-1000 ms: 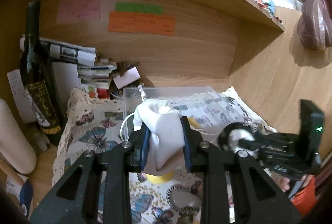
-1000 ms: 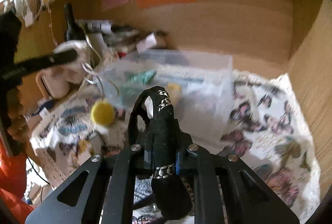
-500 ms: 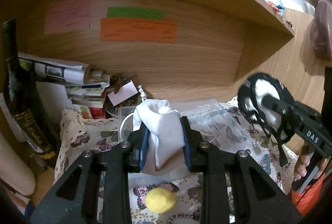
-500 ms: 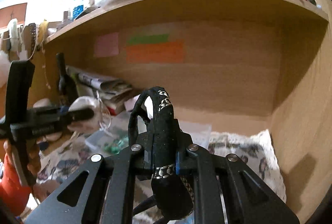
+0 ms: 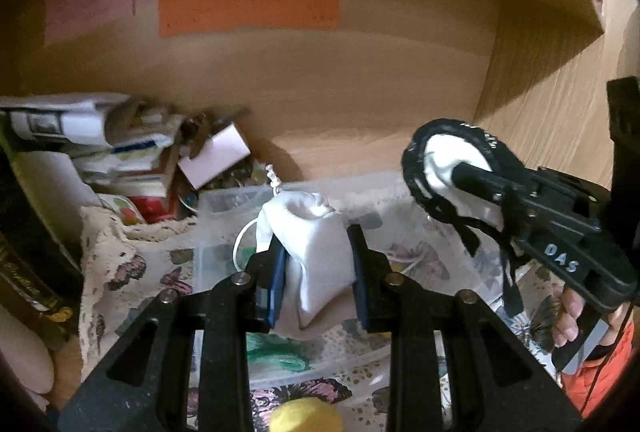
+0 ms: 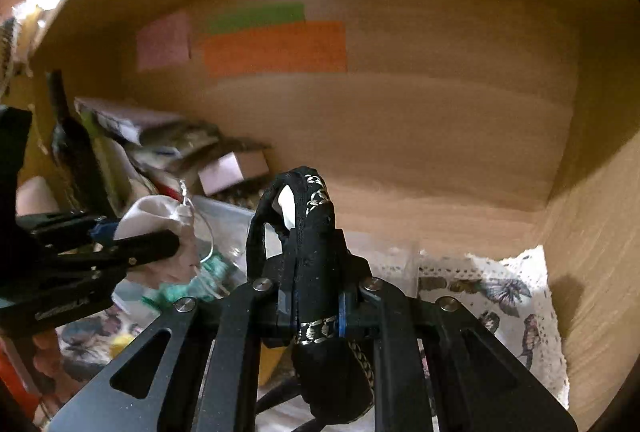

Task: Organize soft objects
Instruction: 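Release the sock into the box with the left gripper while the right gripper drops the black bag in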

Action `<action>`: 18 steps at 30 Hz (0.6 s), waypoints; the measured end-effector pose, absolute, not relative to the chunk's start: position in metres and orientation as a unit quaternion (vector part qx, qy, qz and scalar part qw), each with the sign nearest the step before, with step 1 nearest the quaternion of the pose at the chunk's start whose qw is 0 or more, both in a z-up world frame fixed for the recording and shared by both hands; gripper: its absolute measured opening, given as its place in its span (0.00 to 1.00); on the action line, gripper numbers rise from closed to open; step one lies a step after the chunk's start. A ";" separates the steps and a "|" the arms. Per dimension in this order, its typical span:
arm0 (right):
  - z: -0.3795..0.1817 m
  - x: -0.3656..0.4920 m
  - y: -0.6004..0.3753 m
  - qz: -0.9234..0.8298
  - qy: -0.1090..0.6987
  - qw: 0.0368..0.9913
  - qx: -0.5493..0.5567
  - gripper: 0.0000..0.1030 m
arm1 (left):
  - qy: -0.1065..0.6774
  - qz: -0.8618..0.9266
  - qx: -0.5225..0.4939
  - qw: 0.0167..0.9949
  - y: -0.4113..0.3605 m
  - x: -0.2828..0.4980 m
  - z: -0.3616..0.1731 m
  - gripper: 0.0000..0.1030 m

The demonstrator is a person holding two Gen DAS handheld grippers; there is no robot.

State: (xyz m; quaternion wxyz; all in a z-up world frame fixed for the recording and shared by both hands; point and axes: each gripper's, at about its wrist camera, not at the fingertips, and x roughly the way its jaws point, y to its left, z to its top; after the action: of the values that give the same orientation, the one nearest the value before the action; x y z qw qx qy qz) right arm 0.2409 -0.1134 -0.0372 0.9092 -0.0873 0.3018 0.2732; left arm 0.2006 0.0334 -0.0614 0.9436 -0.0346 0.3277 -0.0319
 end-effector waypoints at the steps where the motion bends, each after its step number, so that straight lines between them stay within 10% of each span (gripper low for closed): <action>1: -0.042 0.245 -0.113 0.270 0.310 0.907 -0.090 0.11 | 0.335 -0.033 -0.034 0.941 0.033 0.204 -0.066 0.27; 12: -0.073 0.265 -0.111 0.255 0.384 0.880 -0.116 0.12 | 0.389 -0.041 -0.017 0.920 0.024 0.229 -0.097 0.31; 18: -0.066 0.259 -0.113 0.259 0.383 0.879 -0.117 0.22 | 0.384 -0.034 -0.005 0.923 0.020 0.226 -0.097 0.53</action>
State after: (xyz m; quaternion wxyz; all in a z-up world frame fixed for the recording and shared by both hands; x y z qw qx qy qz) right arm 0.2588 -0.1131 -0.0665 0.8790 -0.1168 0.3834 0.2585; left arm 0.2258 0.0205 -0.0970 0.9228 -0.0049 0.3837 -0.0338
